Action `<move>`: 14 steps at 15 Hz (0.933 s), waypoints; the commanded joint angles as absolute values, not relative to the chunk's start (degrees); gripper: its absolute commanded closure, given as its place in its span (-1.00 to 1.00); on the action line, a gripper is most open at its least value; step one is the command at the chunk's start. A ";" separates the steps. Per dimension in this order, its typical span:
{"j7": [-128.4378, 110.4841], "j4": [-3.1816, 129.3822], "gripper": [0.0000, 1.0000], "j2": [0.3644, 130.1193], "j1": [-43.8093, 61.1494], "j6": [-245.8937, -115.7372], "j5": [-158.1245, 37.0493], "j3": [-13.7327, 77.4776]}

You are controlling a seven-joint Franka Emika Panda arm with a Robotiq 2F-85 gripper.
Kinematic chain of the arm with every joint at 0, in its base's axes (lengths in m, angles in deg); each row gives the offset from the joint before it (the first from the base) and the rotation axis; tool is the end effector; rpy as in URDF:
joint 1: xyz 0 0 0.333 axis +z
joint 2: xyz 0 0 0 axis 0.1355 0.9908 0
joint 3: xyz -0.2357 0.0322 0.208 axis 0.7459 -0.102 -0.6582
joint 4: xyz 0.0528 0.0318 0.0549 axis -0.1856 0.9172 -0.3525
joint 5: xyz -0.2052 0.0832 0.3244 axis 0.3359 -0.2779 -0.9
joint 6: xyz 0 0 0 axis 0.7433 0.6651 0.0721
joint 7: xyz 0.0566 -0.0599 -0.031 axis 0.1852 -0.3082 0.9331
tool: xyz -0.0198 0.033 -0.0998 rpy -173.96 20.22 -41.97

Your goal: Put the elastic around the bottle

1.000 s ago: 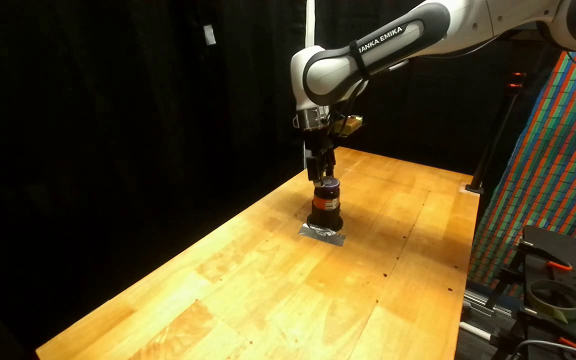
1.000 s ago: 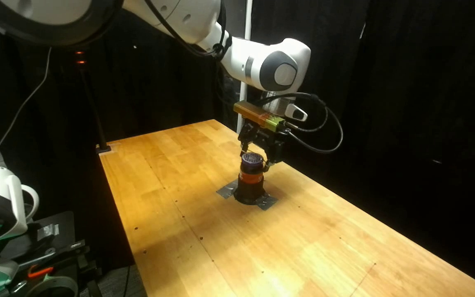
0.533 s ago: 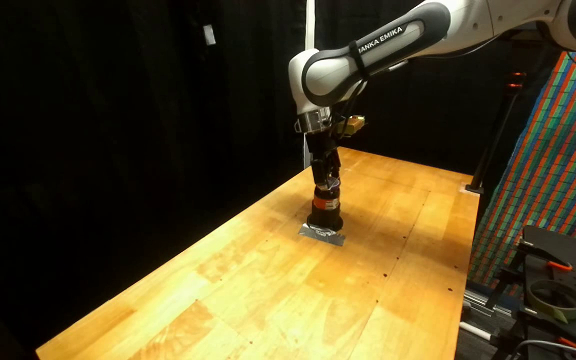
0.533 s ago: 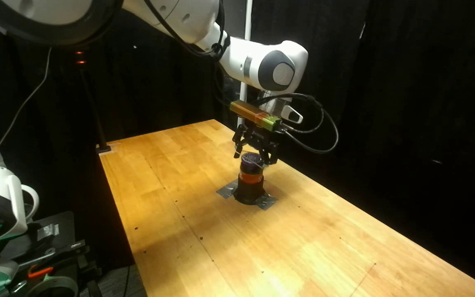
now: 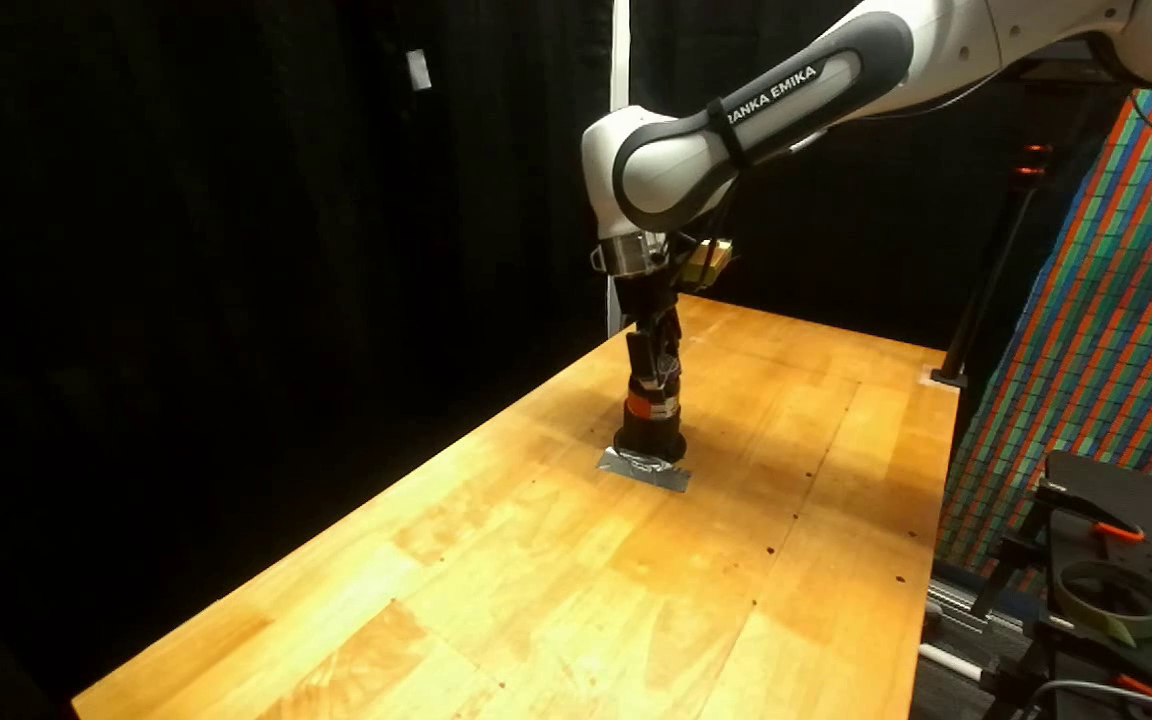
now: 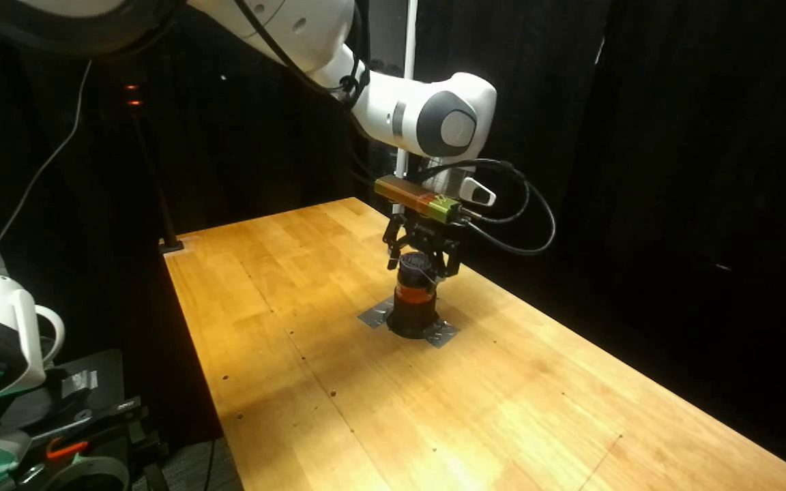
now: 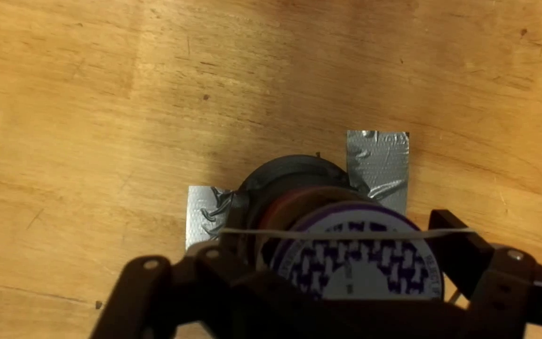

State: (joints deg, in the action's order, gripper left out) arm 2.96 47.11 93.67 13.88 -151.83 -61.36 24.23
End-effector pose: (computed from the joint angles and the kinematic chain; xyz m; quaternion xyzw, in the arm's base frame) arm 0.6997 0.1084 0.2436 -0.9795 -0.1486 0.1361 0.0039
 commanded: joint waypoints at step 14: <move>-0.74 80.64 -0.32 73.28 13.39 -177.15 -60.95 24.49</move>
State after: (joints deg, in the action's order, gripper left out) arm 0.81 73.07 78.42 13.73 -171.92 -61.26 24.56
